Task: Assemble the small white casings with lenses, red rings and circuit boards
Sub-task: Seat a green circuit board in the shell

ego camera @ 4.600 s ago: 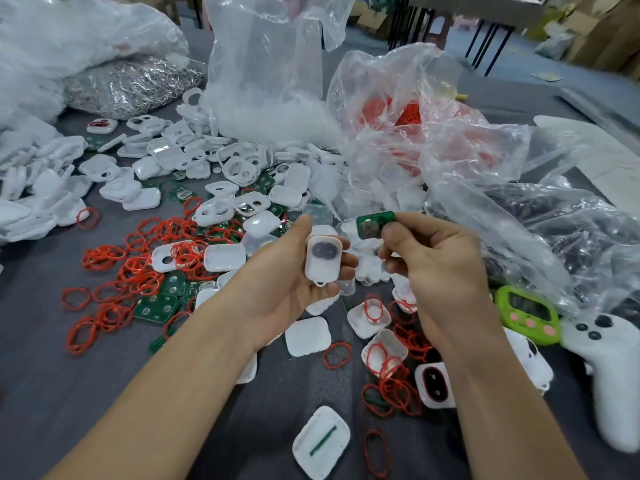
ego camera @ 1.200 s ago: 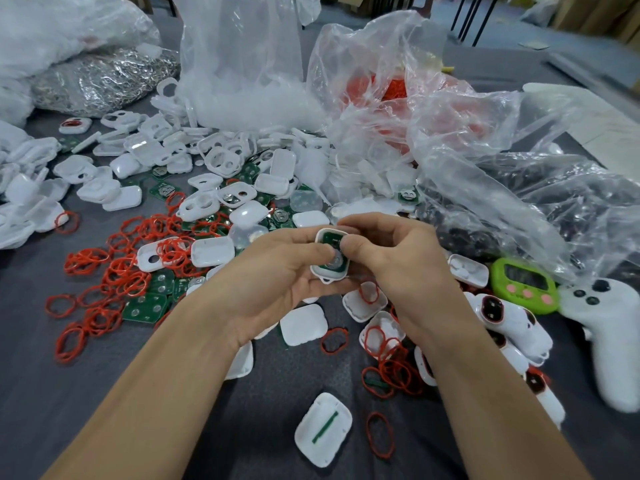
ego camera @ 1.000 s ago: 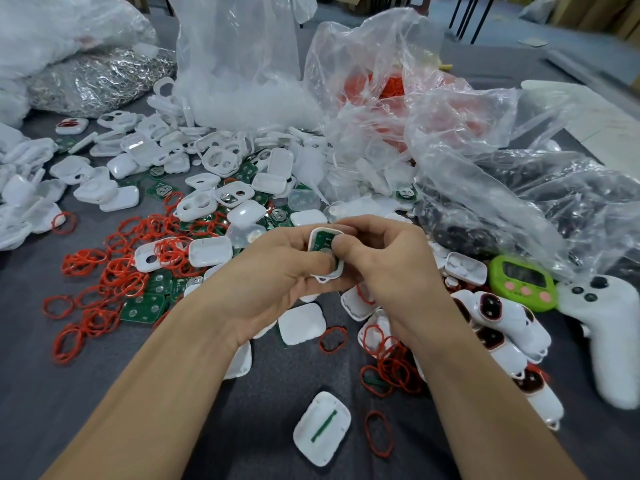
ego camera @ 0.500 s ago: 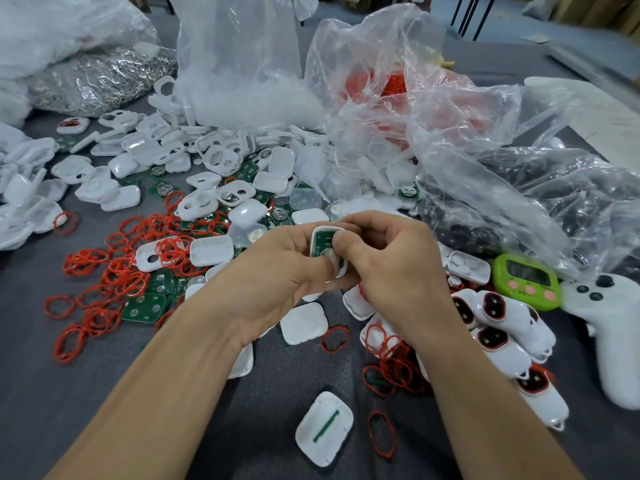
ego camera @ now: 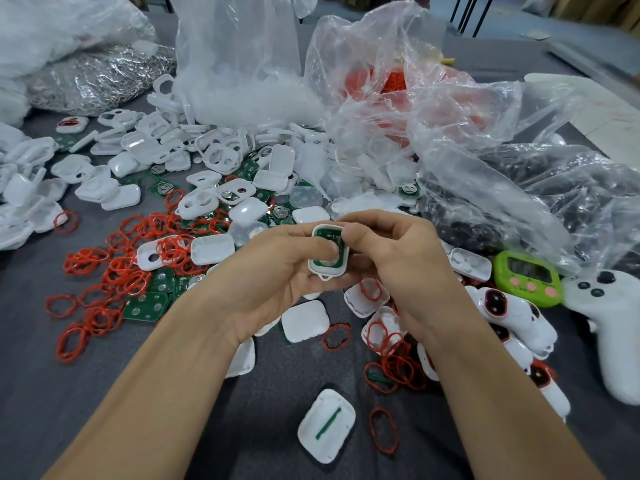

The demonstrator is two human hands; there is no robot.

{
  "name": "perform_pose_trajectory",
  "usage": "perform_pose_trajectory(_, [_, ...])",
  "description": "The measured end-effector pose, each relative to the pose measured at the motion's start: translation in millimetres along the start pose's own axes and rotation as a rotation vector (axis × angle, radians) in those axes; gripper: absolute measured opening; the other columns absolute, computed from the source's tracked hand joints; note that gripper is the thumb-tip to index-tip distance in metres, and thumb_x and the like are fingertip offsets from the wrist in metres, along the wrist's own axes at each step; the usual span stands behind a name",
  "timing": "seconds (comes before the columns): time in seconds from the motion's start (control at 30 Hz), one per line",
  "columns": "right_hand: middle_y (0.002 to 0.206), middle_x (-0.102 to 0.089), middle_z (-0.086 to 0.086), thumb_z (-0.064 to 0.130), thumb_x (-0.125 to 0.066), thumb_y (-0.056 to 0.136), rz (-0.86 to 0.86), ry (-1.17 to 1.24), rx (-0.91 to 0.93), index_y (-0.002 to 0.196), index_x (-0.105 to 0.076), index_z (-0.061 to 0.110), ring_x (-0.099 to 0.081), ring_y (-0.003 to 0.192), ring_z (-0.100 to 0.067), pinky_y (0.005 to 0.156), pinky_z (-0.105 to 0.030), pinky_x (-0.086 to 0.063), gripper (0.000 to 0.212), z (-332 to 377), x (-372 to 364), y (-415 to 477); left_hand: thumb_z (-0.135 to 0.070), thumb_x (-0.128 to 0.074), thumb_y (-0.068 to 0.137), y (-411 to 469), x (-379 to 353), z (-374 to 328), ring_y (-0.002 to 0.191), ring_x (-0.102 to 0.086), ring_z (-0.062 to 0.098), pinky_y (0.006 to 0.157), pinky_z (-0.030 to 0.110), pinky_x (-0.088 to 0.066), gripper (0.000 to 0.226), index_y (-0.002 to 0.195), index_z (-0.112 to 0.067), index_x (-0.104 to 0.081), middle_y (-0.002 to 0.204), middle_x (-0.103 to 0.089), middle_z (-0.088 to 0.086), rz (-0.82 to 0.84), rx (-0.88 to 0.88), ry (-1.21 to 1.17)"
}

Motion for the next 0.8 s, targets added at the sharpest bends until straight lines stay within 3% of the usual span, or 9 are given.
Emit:
perform_pose_trajectory(0.13, [0.086,-0.08,-0.006,0.008,-0.07,0.095,0.024,0.004,-0.026,0.098,-0.079,0.013,-0.074,0.067,-0.015,0.049,-0.018,-0.051,0.011,0.3,-0.9,-0.3,0.014,-0.049,0.088,0.7,-0.3,0.4,0.098,-0.074,0.031,0.094,0.043,-0.06,0.033,0.112,0.008,-0.071,0.117,-0.07,0.03,-0.007,0.005,0.019])
perform_pose_trajectory(0.2, [0.084,-0.08,-0.006,0.006,-0.068,0.095,0.045,0.005,-0.035,0.099,-0.079,0.012,-0.07,0.059,-0.008,0.045,-0.011,-0.045,0.013,0.0,-0.9,-0.1,0.018,-0.042,0.092,0.4,-0.5,0.4,0.1,-0.074,0.031,0.094,0.042,-0.06,0.037,0.115,0.008,-0.069,0.119,-0.07,0.029,0.0,0.004,0.033])
perform_pose_trajectory(0.37, [0.078,-0.077,-0.004,0.001,-0.065,0.095,0.104,0.051,-0.058,0.097,-0.079,0.012,-0.068,0.057,-0.008,0.042,-0.011,-0.043,0.018,0.0,-2.5,-1.5,0.02,-0.04,0.092,-1.7,-1.2,-0.5,0.11,-0.072,0.034,0.094,0.041,-0.06,0.043,0.125,0.007,-0.065,0.122,-0.07,0.027,0.017,0.005,0.033])
perform_pose_trajectory(0.57, [0.066,-0.074,0.003,0.0,-0.065,0.094,0.077,0.015,-0.044,0.093,-0.078,0.012,-0.062,0.047,-0.002,0.041,-0.009,-0.041,0.019,-2.1,-3.5,-2.2,0.021,-0.045,0.093,-4.0,-4.2,-1.1,0.105,-0.074,0.032,0.088,0.036,-0.061,0.04,0.123,0.006,-0.066,0.123,-0.069,0.029,0.005,-0.016,0.069])
perform_pose_trajectory(0.8, [0.068,-0.074,-0.002,-0.006,-0.062,0.094,0.081,0.089,-0.078,0.098,-0.076,0.007,-0.064,0.049,-0.006,0.04,-0.011,-0.043,0.02,-2.6,-3.6,-1.7,0.017,-0.044,0.095,-3.5,-4.1,0.0,0.102,-0.074,0.03,0.09,0.038,-0.062,0.039,0.124,0.002,-0.066,0.122,-0.07,0.026,-0.016,-0.011,0.074])
Point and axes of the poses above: each hand's wrist, its own y-axis towards the middle knuckle, its own x-axis out of the back of the hand, z = x × y, the point moved 2 cm from there along y, towards the middle knuckle
